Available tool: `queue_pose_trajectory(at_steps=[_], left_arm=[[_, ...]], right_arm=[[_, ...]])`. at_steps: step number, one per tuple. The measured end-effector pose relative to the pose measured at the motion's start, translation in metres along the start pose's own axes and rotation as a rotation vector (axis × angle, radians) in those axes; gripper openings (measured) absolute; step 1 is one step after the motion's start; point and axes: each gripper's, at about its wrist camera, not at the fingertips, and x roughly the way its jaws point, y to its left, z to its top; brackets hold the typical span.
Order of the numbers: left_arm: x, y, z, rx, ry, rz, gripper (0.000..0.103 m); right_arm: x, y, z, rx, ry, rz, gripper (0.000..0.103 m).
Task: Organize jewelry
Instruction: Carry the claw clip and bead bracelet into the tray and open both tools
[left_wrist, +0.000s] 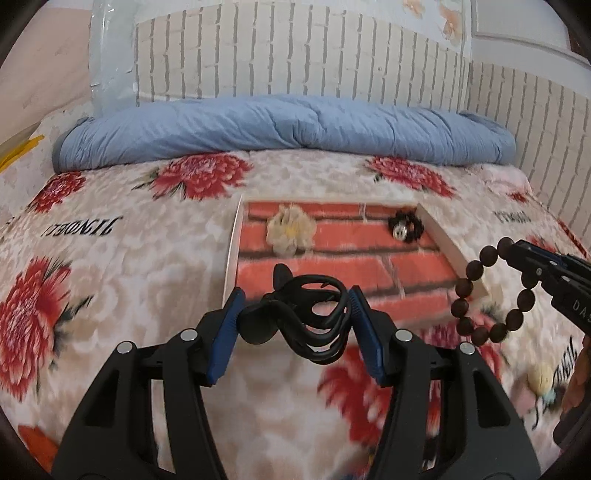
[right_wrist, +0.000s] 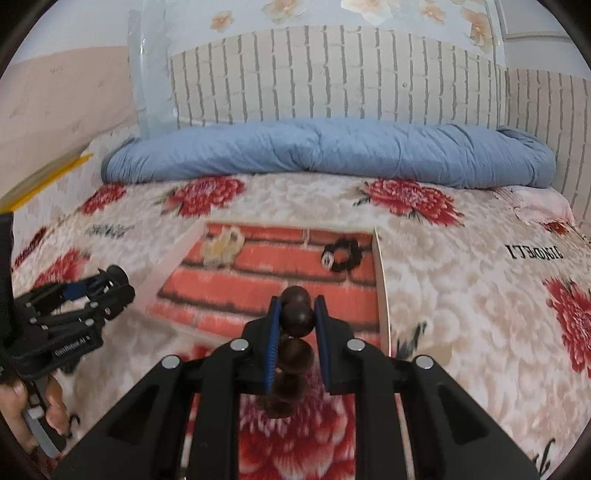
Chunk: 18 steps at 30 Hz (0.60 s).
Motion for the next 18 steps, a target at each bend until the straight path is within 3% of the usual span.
queue_pose_trajectory(at_steps=[8, 18], left_arm=[[0.049, -0.002, 0.036, -0.019, -0.027, -0.018, 0.056], [0.129, -0.003, 0.056, -0.032, 0.072, -0.046, 0.056]], right_arm=[[0.064, -0.022, 0.022, 0.083, -0.018, 0.013, 0.019], [0.130, -0.057, 0.020, 0.155, 0.003, -0.048, 0.019]])
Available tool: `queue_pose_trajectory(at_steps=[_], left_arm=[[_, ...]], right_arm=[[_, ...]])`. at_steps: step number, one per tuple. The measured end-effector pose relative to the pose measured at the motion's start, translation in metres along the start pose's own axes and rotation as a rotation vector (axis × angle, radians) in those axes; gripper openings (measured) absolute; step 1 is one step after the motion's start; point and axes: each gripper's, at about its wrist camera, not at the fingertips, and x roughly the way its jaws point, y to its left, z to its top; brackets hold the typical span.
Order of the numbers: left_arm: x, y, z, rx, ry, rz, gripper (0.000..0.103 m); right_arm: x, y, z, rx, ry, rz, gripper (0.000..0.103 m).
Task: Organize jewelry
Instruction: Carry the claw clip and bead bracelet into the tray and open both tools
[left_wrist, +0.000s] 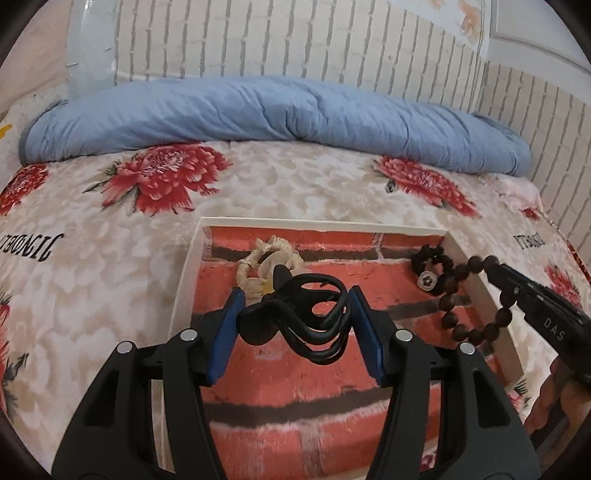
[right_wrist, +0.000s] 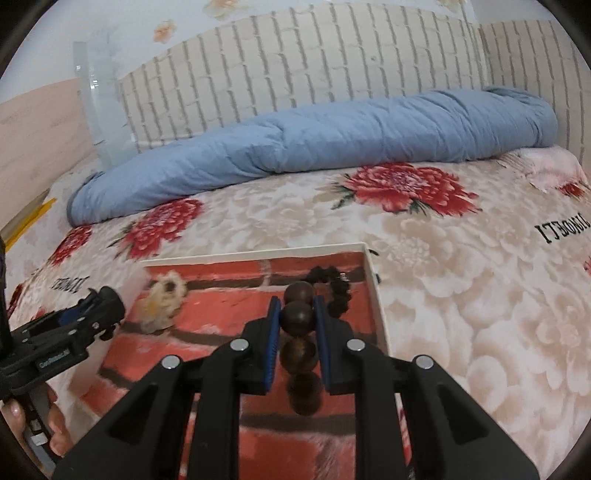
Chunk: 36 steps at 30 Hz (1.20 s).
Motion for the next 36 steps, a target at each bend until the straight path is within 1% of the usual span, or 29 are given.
queue_pose_trajectory(at_steps=[3, 6, 9, 12, 15, 19, 25, 29, 36], left_arm=[[0.012, 0.000, -0.003, 0.019, 0.020, -0.001, 0.056], [0.026, 0.004, -0.007, 0.024, 0.047, 0.011, 0.056], [0.032, 0.006, -0.010, 0.032, 0.063, 0.013, 0.056], [0.036, 0.005, -0.011, 0.046, 0.066, 0.013, 0.056], [0.036, 0.008, -0.012, 0.038, 0.067, -0.004, 0.056], [0.037, 0.006, -0.014, 0.056, 0.089, 0.020, 0.056], [0.041, 0.007, -0.017, 0.054, 0.107, 0.034, 0.056], [0.045, 0.011, -0.018, 0.034, 0.130, 0.021, 0.055], [0.046, 0.008, -0.020, 0.047, 0.143, 0.031, 0.054]], right_arm=[[0.009, -0.006, -0.003, -0.019, 0.009, -0.059, 0.019], [0.017, -0.011, -0.007, -0.033, 0.023, -0.098, 0.019], [0.023, -0.013, -0.009, -0.024, 0.041, -0.086, 0.019], [0.031, -0.009, -0.012, -0.043, 0.062, -0.092, 0.019], [0.036, -0.007, -0.015, -0.061, 0.074, -0.106, 0.019], [0.038, -0.007, -0.015, -0.067, 0.081, -0.118, 0.019], [0.044, -0.005, -0.017, -0.082, 0.115, -0.129, 0.019], [0.048, -0.003, -0.019, -0.098, 0.144, -0.136, 0.019], [0.051, 0.000, -0.021, -0.124, 0.175, -0.149, 0.019]])
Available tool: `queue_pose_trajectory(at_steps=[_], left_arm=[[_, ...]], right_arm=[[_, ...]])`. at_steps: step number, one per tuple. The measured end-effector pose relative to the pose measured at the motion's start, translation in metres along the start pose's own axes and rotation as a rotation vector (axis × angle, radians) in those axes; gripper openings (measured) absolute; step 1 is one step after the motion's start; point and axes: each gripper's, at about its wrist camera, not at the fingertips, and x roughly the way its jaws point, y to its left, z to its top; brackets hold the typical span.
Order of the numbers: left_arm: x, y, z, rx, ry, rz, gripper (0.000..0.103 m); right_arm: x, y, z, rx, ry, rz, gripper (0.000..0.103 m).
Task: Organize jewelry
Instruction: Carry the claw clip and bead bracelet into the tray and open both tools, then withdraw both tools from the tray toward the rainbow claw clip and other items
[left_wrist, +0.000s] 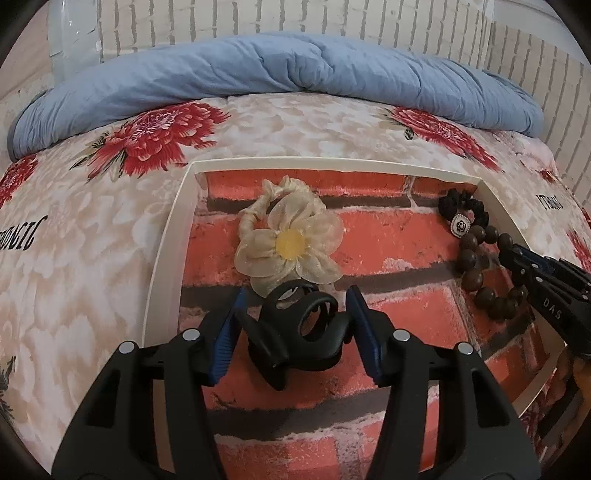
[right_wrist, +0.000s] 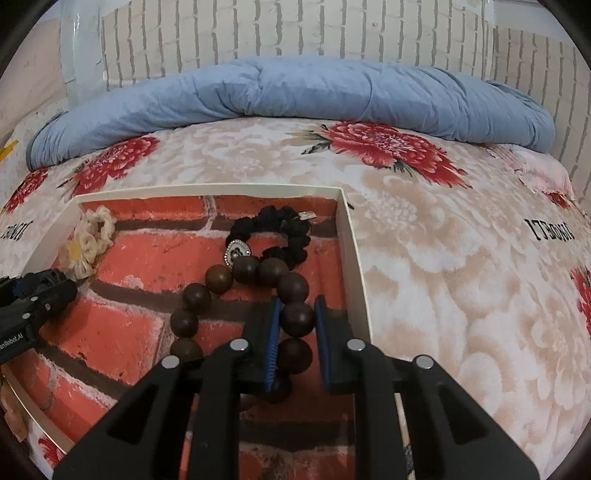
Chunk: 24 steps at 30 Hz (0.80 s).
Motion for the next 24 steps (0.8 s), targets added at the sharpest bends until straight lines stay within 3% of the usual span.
queue_pose_trajectory(at_steps=[12, 14, 16, 20, 22, 24], left_arm=[[-0.002, 0.000, -0.002, -0.015, 0.003, -0.024, 0.054], [-0.009, -0.002, -0.001, -0.014, -0.015, -0.024, 0.056], [-0.019, -0.004, 0.000, -0.008, -0.042, -0.019, 0.067], [-0.037, -0.010, 0.003, 0.003, -0.099, -0.006, 0.079], [-0.048, -0.010, 0.005, -0.003, -0.137, 0.006, 0.091], [-0.057, -0.009, 0.006, -0.012, -0.169, 0.014, 0.095]], right_arm=[[0.002, -0.002, -0.001, 0.009, 0.010, 0.028, 0.022], [-0.003, -0.002, -0.001, 0.010, 0.003, 0.036, 0.034], [-0.012, -0.001, 0.001, 0.011, -0.025, 0.038, 0.050], [-0.028, -0.002, 0.004, 0.021, -0.082, 0.023, 0.061], [-0.035, -0.005, 0.005, 0.035, -0.113, 0.007, 0.077], [-0.042, -0.010, 0.007, 0.059, -0.139, 0.002, 0.084]])
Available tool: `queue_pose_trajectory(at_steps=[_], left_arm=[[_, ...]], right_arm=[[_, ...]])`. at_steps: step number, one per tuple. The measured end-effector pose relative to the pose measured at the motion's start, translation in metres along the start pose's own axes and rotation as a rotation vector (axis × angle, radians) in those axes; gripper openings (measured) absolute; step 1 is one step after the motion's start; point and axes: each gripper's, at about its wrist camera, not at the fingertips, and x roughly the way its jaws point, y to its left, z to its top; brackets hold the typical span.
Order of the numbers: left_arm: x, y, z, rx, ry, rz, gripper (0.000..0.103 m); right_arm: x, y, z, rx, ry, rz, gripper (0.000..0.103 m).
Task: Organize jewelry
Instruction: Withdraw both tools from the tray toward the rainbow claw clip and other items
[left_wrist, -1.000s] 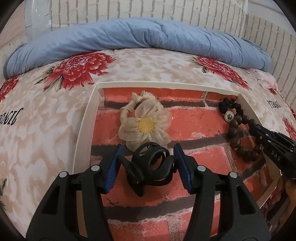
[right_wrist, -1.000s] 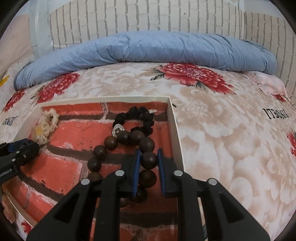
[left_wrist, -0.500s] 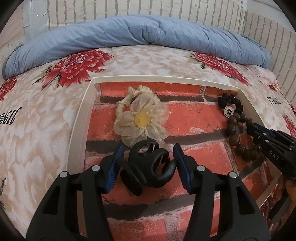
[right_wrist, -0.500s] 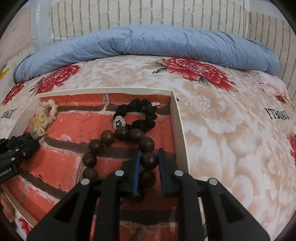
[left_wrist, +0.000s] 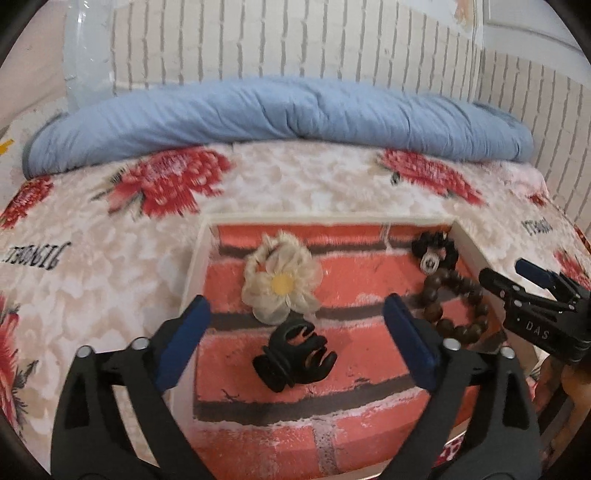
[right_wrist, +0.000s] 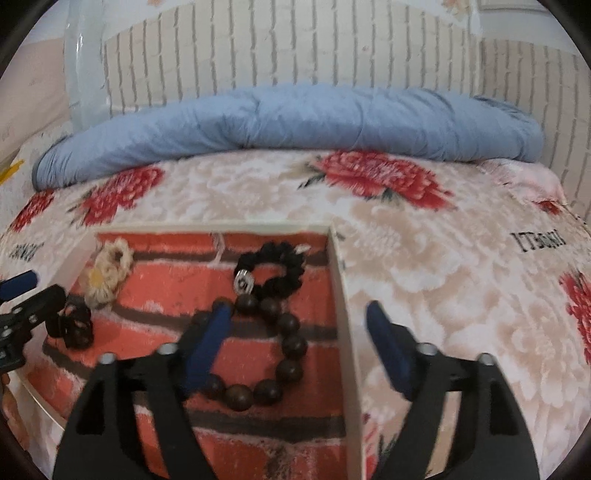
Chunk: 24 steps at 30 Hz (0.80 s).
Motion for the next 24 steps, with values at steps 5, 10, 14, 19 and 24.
queue_pose_trajectory(at_steps=[5, 10, 14, 19, 24], left_arm=[[-0.024, 0.002, 0.005, -0.015, -0.051, 0.010, 0.098], [-0.054, -0.001, -0.001, -0.033, -0.054, 0.021, 0.098], [-0.087, -0.014, -0.015, 0.006, -0.070, 0.059, 0.098], [-0.126, -0.023, -0.041, 0.009, -0.060, 0.065, 0.098], [-0.157, -0.029, -0.077, 0.006, -0.056, 0.064, 0.098]], right_arm=[[-0.017, -0.006, 0.007, 0.027, -0.027, 0.018, 0.092], [-0.048, -0.011, 0.006, 0.025, -0.039, -0.003, 0.094], [-0.084, -0.016, -0.005, -0.015, -0.054, 0.000, 0.096], [-0.132, -0.027, -0.031, -0.072, -0.054, -0.013, 0.096], [-0.171, -0.047, -0.061, -0.093, -0.050, -0.030, 0.096]])
